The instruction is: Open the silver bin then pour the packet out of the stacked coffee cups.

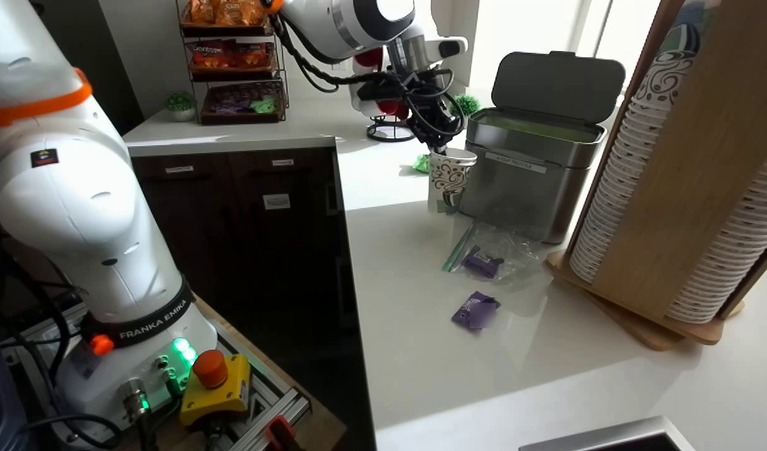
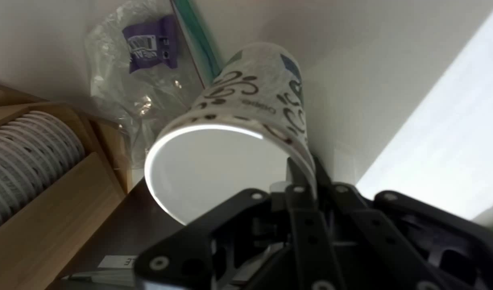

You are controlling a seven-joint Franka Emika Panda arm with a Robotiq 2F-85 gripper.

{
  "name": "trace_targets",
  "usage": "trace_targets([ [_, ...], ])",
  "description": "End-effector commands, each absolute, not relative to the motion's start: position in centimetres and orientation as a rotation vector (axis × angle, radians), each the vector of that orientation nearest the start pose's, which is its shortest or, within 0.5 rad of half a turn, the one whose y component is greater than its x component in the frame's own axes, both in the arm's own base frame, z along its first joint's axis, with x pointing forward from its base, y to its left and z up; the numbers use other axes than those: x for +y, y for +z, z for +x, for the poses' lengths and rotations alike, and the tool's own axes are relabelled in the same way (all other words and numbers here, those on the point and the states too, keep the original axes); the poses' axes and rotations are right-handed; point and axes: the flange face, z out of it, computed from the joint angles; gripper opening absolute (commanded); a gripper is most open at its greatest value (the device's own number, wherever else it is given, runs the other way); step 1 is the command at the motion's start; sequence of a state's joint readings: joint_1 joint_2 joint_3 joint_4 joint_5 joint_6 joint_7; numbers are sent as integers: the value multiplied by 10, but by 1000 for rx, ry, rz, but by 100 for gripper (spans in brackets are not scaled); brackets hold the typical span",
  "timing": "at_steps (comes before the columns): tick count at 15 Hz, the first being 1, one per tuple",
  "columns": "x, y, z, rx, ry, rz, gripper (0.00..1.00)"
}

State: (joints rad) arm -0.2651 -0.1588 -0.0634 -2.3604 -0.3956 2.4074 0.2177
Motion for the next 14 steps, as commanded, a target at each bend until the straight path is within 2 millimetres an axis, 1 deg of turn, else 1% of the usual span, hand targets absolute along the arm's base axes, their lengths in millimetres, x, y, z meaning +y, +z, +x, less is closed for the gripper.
trace_targets([
  [1,-151,410,458,490,-223,-3463,1],
  [4,-141,408,457,566,-163,-3409,1],
  [5,-138,408,457,600,-175,-3388,1],
  [6,-133,408,458,642,-240,-3354,1],
  [7,-130,409,459,656,-267,-3339,1],
  [10,-122,408,461,705,-304,-3301,1],
  [14,-119,402,464,770,-390,-3270,1],
])
